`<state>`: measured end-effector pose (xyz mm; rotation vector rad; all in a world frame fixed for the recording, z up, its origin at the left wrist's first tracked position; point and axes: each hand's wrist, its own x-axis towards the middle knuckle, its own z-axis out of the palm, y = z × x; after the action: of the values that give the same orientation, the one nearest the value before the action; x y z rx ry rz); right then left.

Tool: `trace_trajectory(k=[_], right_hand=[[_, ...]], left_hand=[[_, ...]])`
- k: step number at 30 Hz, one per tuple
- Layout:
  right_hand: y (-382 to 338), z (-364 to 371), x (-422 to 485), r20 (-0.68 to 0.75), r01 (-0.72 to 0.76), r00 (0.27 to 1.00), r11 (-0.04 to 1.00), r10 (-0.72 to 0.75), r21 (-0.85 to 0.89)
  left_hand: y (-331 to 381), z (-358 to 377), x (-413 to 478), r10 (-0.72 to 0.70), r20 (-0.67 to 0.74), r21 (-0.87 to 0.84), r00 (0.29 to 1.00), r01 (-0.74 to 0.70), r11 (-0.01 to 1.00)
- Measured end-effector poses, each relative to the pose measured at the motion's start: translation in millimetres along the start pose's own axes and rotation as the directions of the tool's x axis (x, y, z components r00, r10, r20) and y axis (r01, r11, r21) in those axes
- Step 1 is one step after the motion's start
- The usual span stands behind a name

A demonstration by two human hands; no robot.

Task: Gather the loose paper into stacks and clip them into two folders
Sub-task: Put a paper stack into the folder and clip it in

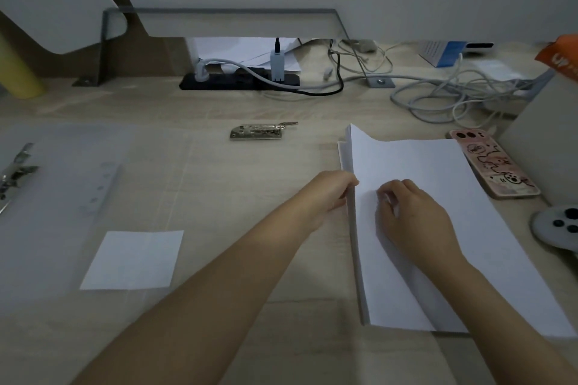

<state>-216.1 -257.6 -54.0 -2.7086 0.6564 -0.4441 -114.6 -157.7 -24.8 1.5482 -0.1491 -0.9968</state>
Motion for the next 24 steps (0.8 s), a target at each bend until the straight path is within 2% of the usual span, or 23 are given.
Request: trace_trajectory(k=[3, 6, 8, 11, 13, 14, 19, 24], right_hand=[[-6, -7, 3, 0.053, -0.077, 0.996, 0.995, 0.074, 0.065], [-11, -12, 2, 0.134, -0.171, 0.98, 0.969, 0.148, 0.178], [-14, -12, 0, 0.162, -0.194, 0.973, 0.96, 0.163, 0.201], [-18, -10, -2, 0.163, -0.187, 0.973, 0.969, 0.161, 0.159], [-20, -9, -2, 0.157, -0.188, 0.974, 0.973, 0.166, 0.137], [-20, -9, -1, 0.155, -0.186, 0.974, 0.975, 0.166, 0.122], [-25, -8, 0, 0.151, -0.173, 0.975, 0.983, 0.162, 0.068], [-25, -9, -1, 0.166, -0.175, 0.972, 0.983, 0.165, 0.048]], left_hand=[[-21, 7, -10, 0.09, 0.088, -0.129, 0.992, -0.078, 0.989], [-44, 15, -19, 0.17, 0.095, -0.222, 0.981, -0.146, 0.964], [-52, 21, -20, 0.236, 0.035, -0.14, 0.971, -0.229, 0.963], [-50, 24, -18, 0.374, -0.067, 0.19, 0.925, -0.356, 0.915], [-42, 21, -19, 0.342, -0.075, 0.271, 0.937, -0.311, 0.911], [-38, 17, -18, 0.308, -0.06, 0.258, 0.95, -0.283, 0.924], [-16, 6, -18, 0.135, 0.012, 0.148, 0.991, -0.136, 0.98], [-6, -5, -15, -0.034, 0.005, -0.015, 0.999, 0.034, 0.999]])
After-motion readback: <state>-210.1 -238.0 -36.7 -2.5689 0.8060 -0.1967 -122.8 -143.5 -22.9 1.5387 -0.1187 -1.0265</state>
